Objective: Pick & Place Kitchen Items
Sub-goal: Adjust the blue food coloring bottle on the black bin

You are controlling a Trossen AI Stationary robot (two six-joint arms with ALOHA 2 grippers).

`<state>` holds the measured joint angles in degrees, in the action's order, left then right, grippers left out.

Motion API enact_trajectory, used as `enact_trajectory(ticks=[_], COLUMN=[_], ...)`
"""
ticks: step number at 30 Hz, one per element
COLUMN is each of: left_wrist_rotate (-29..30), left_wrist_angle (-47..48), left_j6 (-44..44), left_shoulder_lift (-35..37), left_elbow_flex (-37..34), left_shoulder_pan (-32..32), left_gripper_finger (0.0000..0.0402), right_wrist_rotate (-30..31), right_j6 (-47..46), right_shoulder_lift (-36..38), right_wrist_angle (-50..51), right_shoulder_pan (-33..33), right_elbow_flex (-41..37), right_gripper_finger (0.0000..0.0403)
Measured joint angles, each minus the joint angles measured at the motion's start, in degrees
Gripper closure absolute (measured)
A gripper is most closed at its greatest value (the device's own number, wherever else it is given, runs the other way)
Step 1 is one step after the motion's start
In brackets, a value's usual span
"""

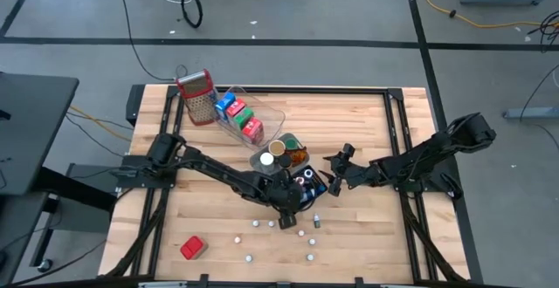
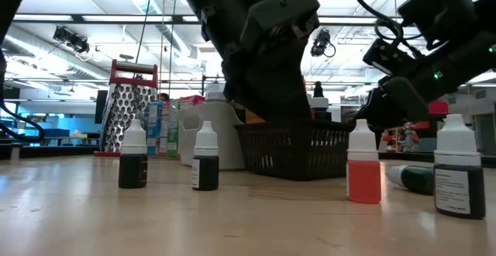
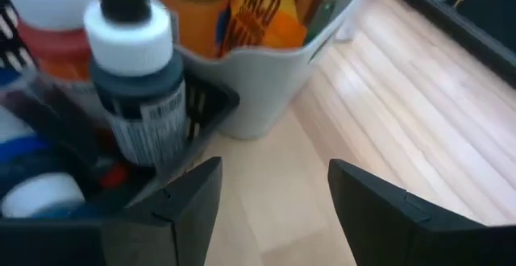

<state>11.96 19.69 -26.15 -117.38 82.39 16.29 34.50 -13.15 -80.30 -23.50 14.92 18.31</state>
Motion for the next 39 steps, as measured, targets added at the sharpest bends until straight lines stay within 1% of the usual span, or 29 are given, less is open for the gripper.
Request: enact_trajectory(ticks=[8,10,16,22,27,32,36,39], left_wrist_rotate=[0.4,0.2,-2.6,-6.6,-7.2,-7.1,-7.2,-8.3], left_wrist_angle=[0.0,0.0,0.2,1.9,5.1,5.2,5.2,5.3], left_j6=[-0.1,-0.1,0.4,0.9,3.4,3.5,3.3,3.8], left_shoulder_lift=[0.0,0.0,0.0,0.0,0.0,0.0,0.0,0.0], left_elbow_flex=[0.0,0.0,0.0,0.0,0.0,0.0,0.0,0.0], left_shoulder_pan=[-0.5,-0.7,-1.8,-2.4,-2.1,-2.2,-2.2,-2.2], left_gripper_finger=[0.0198,0.0198,0.0198,0.0198,0.0198,0.0198,0.0198,0.0198], right_wrist_rotate=[-1.7,-3.7,-11.1,-12.1,-15.4,-19.5,-19.5,-20.1], right_j6=[-0.1,0.1,0.1,0.1,-0.2,0.7,2.2,2.4], right_shoulder_lift=[-0.2,-0.3,-0.3,-0.3,-0.3,-2.1,-4.5,-6.4], right_wrist_angle=[-1.2,-2.1,-5.9,-5.9,-7.3,-11.0,-13.3,-15.4], right_shoulder_pan=[0.0,0.0,0.0,0.1,0.1,0.3,0.7,0.6], right_elbow_flex=[0.0,-0.1,-0.1,-0.1,-0.1,0.0,0.0,0.1], right_gripper_finger=[0.0163,0.0163,0.0163,0.0163,0.0163,0.0163,0.0163,0.0163])
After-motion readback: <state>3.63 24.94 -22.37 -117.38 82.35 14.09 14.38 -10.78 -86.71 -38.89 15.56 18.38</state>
